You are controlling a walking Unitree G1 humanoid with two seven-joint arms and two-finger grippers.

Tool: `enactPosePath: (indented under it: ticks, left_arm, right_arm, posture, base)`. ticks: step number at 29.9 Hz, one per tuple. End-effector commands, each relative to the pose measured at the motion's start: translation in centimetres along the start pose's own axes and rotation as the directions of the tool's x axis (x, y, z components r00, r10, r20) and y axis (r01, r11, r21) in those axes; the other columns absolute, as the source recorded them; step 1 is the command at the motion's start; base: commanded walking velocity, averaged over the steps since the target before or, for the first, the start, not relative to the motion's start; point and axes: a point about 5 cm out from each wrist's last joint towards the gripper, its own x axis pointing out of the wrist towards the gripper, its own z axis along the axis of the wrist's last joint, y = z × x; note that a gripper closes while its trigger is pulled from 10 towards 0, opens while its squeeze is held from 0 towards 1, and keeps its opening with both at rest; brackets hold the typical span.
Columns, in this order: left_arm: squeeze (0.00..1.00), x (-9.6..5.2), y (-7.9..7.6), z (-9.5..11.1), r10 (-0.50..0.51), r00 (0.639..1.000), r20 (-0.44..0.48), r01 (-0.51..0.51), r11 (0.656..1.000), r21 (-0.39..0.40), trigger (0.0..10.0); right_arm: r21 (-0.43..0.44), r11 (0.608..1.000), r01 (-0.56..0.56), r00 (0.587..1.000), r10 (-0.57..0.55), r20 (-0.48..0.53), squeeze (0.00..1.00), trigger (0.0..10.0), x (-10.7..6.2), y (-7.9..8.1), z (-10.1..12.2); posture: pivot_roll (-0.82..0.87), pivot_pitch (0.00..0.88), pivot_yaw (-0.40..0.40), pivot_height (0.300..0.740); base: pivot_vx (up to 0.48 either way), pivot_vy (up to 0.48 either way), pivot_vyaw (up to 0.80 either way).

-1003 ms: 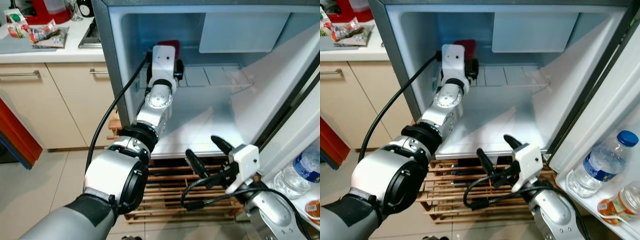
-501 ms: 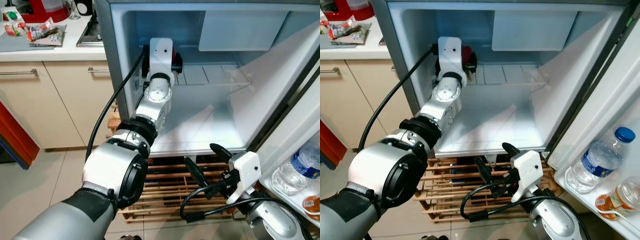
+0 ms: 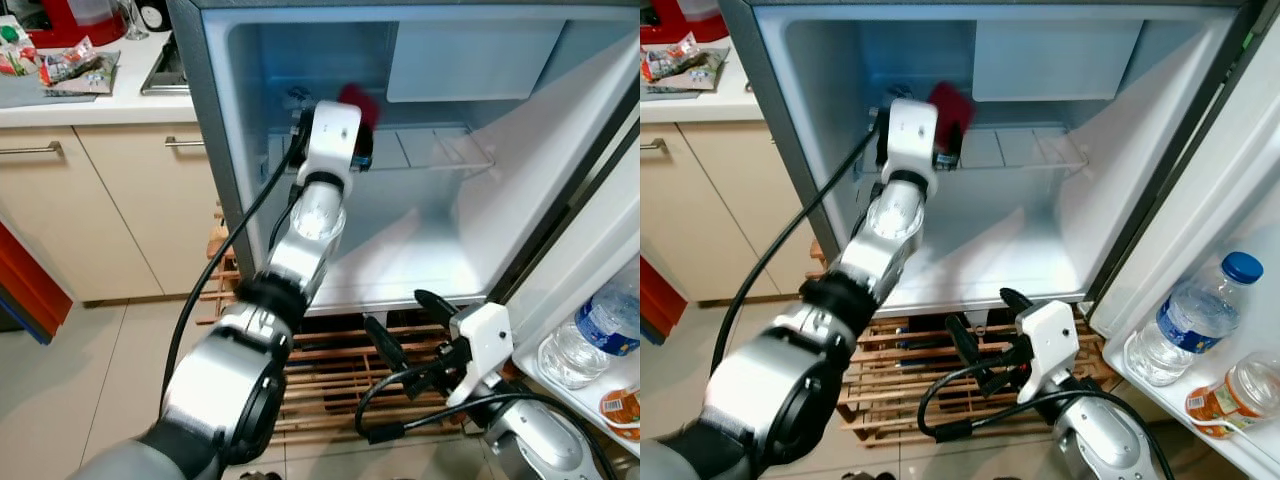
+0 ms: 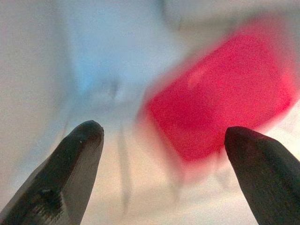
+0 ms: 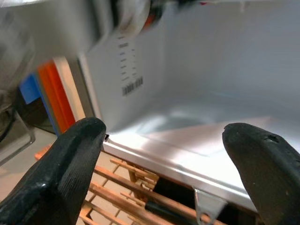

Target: Restocking fridge

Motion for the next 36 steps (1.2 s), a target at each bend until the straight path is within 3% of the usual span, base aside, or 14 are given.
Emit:
enactPosePath:
  ticks: [1,3,4,6,10,11,12,14,16,20,23,28,33,36]
  left_arm:
    - [0.0,-0.2,0.7,1.6,-0.028,0.997,0.066,0.028,1.0,-0.005,10.0]
    - [0.0,-2.1,2.0,1.6,-0.05,0.993,0.111,0.053,0.998,-0.02,10.0]
    - [0.0,-2.1,2.0,1.6,-0.05,0.993,0.111,0.053,0.998,-0.02,10.0]
    - [0.0,-4.4,2.6,1.7,-0.123,0.98,0.154,0.123,0.992,0.006,10.0]
    - [0.0,-7.2,4.2,0.3,-0.132,0.988,0.082,0.127,0.99,0.065,10.0]
    - [0.0,-7.2,4.2,0.3,-0.132,0.988,0.082,0.127,0.99,0.065,10.0]
    - [0.0,-8.9,5.0,-0.7,-0.125,0.992,0.017,0.124,0.991,0.05,10.0]
    - [0.0,-9.4,5.2,-0.9,-0.124,0.992,-0.003,0.124,0.991,0.041,10.0]
    - [0.0,-11.5,5.7,-1.7,-0.15,0.989,-0.017,0.15,0.989,0.013,10.0]
    - [0.0,-13.4,6.4,-2.4,-0.159,0.987,-0.03,0.159,0.987,0.031,10.0]
    - [0.0,-15.0,6.8,-3.0,-0.189,0.981,-0.036,0.191,0.98,0.056,10.0]
    - [0.0,-16.1,6.8,-4.0,-0.199,0.976,-0.086,0.205,0.976,0.073,10.0]
    - [0.0,-18.7,8.0,-5.5,-0.117,0.981,-0.156,0.128,0.99,0.059,10.0]
    - [0.0,-18.6,7.8,-5.5,-0.088,0.986,-0.141,0.098,0.993,0.063,10.0]
  right_arm:
    - [-0.003,1.0,0.003,1.0,-0.003,0.009,0.0,10.0,0.2,-0.1,0.0]
    - [-0.004,1.0,0.002,1.0,-0.002,0.013,0.0,10.0,0.3,-0.1,-0.1]
    - [-0.004,1.0,0.002,1.0,-0.002,0.013,0.0,10.0,0.3,-0.1,-0.1]
    - [-0.004,1.0,0.002,1.0,-0.002,0.015,0.0,10.0,0.4,-0.2,-0.1]
    - [-0.005,1.0,0.003,1.0,-0.003,0.018,0.0,10.0,0.6,-0.4,-0.4]
    - [-0.005,1.0,0.003,1.0,-0.003,0.018,0.0,10.0,0.6,-0.4,-0.4]
    - [-0.004,1.0,0.004,1.0,-0.004,0.021,0.0,10.0,0.9,-0.6,-0.6]
    - [-0.005,1.0,0.005,1.0,-0.005,0.022,0.0,10.0,1.0,-0.6,-0.6]
    - [-0.007,1.0,0.025,0.999,-0.025,0.037,0.0,10.0,1.3,-1.1,-0.7]
    - [-0.001,0.999,0.054,0.998,-0.054,0.045,0.0,10.0,1.3,-1.6,-0.7]
    - [-0.008,0.987,0.161,0.986,-0.16,0.052,0.0,10.0,1.2,-2.8,-1.2]
    - [-0.02,0.963,0.27,0.961,-0.268,0.065,0.0,10.0,1.0,-3.7,-1.4]
    - [-0.026,0.941,0.337,0.94,-0.335,0.062,0.0,10.0,0.4,-4.5,-2.3]
    - [-0.017,0.927,0.376,0.926,-0.375,0.053,0.0,10.0,0.0,-4.8,-3.1]
  posture:
    - [-0.23,0.0,0.035,0.74]
    - [-0.21,0.0,0.033,0.74]
    - [-0.21,0.0,0.033,0.74]
    - [-0.19,0.0,0.034,0.74]
    - [-0.17,0.0,0.032,0.74]
    - [-0.17,0.0,0.032,0.74]
    - [-0.15,0.0,0.034,0.74]
    - [-0.15,0.0,0.034,0.74]
    - [-0.14,0.0,0.033,0.74]
    - [-0.14,0.0,0.03,0.74]
    - [-0.13,0.0,0.027,0.74]
    - [-0.13,0.0,0.028,0.74]
    - [-0.12,0.0,0.029,0.74]
    - [-0.11,0.0,0.025,0.74]
  base:
    - [0.0,0.0,0.0]
    - [0.0,0.0,0.0]
    - [0.0,0.0,0.0]
    - [0.0,0.0,0.0]
    - [0.0,0.0,0.0]
    - [0.0,0.0,0.0]
    - [0.0,0.0,0.0]
    - [0.0,0.0,0.0]
    - [0.0,0.0,0.0]
    - [0.0,0.0,0.0]
    - [0.0,0.0,0.0]
    - [0.0,0.0,0.0]
    - [0.0,0.0,0.0]
    - [0.0,0.0,0.0]
